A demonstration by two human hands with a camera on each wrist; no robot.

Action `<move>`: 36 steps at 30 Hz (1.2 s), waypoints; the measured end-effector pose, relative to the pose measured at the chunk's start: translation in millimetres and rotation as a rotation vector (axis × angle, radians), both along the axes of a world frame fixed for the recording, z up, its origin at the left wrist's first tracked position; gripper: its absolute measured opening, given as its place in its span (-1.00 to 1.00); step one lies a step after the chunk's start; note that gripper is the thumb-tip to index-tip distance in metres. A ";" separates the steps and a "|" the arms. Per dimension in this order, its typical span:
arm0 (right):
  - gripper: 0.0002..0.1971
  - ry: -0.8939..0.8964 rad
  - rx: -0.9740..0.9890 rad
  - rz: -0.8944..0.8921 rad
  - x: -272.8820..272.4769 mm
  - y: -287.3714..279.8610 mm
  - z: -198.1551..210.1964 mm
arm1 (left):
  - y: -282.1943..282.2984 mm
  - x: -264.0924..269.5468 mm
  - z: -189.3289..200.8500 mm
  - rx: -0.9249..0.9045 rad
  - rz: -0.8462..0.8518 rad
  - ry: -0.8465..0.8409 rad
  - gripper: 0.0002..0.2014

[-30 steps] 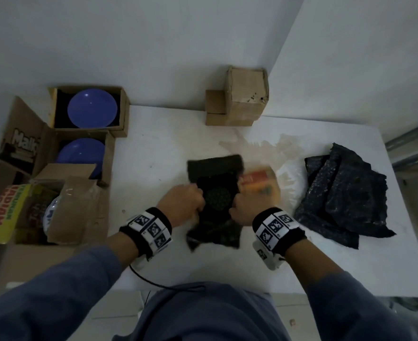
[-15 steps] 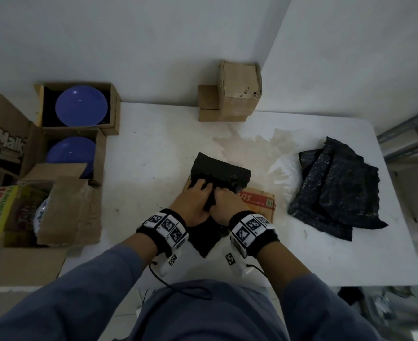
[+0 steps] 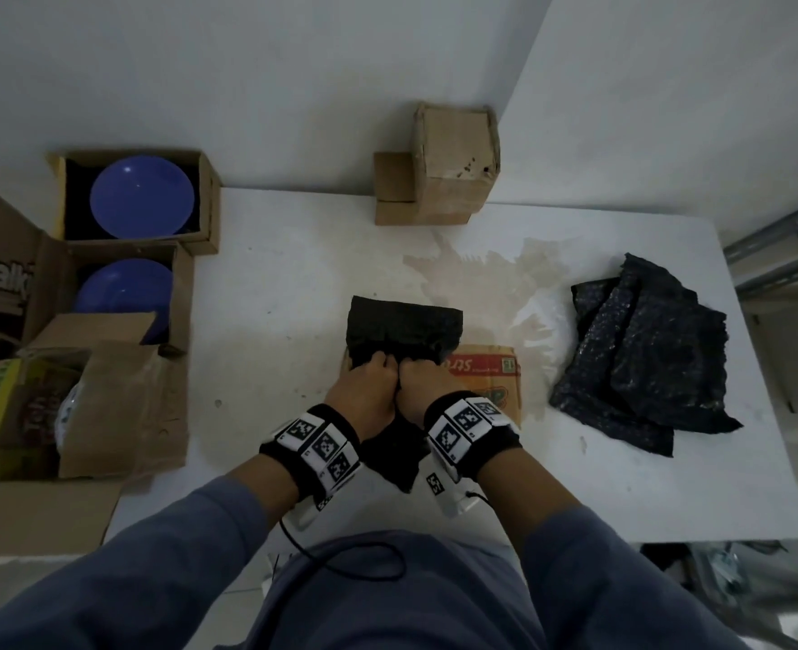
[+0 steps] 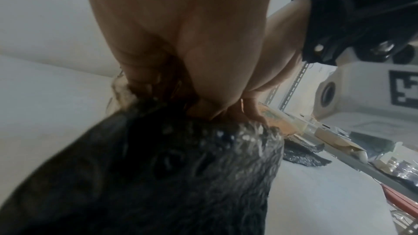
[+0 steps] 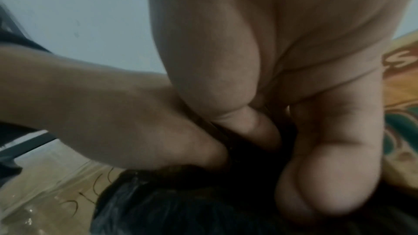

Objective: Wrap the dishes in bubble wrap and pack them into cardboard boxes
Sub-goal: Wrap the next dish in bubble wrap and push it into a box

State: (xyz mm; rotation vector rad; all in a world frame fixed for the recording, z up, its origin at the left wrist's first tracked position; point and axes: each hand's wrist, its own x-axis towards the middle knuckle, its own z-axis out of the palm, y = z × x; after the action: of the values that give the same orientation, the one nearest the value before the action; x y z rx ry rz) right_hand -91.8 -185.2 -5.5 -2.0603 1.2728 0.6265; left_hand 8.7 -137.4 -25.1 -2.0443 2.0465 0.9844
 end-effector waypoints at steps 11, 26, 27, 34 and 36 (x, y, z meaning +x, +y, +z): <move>-0.76 0.043 0.047 -0.053 4.5 -14.2 7.3 | -22.7 0.5 6.0 0.137 -0.053 0.027 -0.71; -0.73 0.063 0.072 -0.034 4.2 -13.4 12.6 | -28.4 1.4 11.2 0.183 -0.121 -0.056 -0.59; -0.71 0.080 0.088 -0.024 6.2 -13.7 11.7 | -25.6 1.1 10.6 0.183 -0.107 -0.046 -0.62; -0.74 0.059 0.104 -0.022 4.0 -12.8 5.1 | -11.9 -2.5 10.5 0.066 -0.008 -0.028 -0.76; -0.78 0.049 0.098 -0.036 3.3 -11.2 8.6 | -18.1 -1.5 13.1 0.097 -0.035 -0.035 -0.77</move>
State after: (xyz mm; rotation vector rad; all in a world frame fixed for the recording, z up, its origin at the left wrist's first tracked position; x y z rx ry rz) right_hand -88.5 -196.4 3.1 -1.9486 1.2786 0.7128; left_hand 7.2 -155.4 -12.0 -1.9568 1.9701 1.0141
